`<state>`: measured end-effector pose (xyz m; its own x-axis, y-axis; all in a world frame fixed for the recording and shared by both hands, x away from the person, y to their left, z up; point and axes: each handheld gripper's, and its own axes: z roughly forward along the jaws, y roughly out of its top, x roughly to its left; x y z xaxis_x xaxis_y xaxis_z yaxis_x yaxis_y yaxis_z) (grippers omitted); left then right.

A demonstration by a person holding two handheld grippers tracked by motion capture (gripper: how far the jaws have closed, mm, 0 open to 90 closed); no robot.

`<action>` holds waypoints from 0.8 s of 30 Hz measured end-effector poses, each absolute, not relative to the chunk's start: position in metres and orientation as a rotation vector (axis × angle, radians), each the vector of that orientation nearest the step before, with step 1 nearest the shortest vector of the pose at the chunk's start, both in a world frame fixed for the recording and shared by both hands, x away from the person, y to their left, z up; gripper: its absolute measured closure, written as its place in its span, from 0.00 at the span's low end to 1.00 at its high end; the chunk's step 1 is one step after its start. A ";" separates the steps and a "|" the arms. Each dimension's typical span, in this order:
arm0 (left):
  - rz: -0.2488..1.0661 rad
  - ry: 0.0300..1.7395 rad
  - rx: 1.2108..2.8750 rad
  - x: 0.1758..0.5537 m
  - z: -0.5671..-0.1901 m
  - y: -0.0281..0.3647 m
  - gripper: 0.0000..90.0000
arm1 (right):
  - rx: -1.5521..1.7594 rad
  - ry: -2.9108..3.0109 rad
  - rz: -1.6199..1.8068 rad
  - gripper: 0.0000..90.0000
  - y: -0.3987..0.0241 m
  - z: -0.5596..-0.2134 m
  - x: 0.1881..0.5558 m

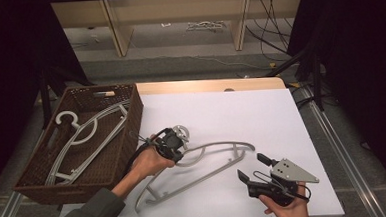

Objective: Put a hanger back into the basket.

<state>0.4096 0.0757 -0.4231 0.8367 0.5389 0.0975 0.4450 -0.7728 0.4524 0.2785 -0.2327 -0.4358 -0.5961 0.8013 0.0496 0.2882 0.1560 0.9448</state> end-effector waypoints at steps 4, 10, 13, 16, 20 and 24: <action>0.330 0.704 2.584 0.405 -0.415 0.077 0.92 | 1.035 1.970 1.443 0.21 -0.233 -0.436 0.278; 0.335 0.681 2.570 0.398 -0.412 0.077 0.92 | 1.042 1.989 1.406 0.21 -0.234 -0.434 0.277; 0.326 0.674 2.559 0.395 -0.410 0.076 0.92 | 1.035 1.986 1.407 0.21 -0.234 -0.435 0.277; 0.319 0.684 2.537 0.392 -0.409 0.076 0.92 | 1.033 1.985 1.406 0.21 -0.234 -0.435 0.278; 0.327 0.657 2.556 0.390 -0.407 0.076 0.92 | 0.992 1.979 1.423 0.22 -0.231 -0.433 0.283; 0.329 0.660 2.556 0.390 -0.407 0.076 0.92 | 0.845 2.043 1.358 0.24 -0.228 -0.433 0.308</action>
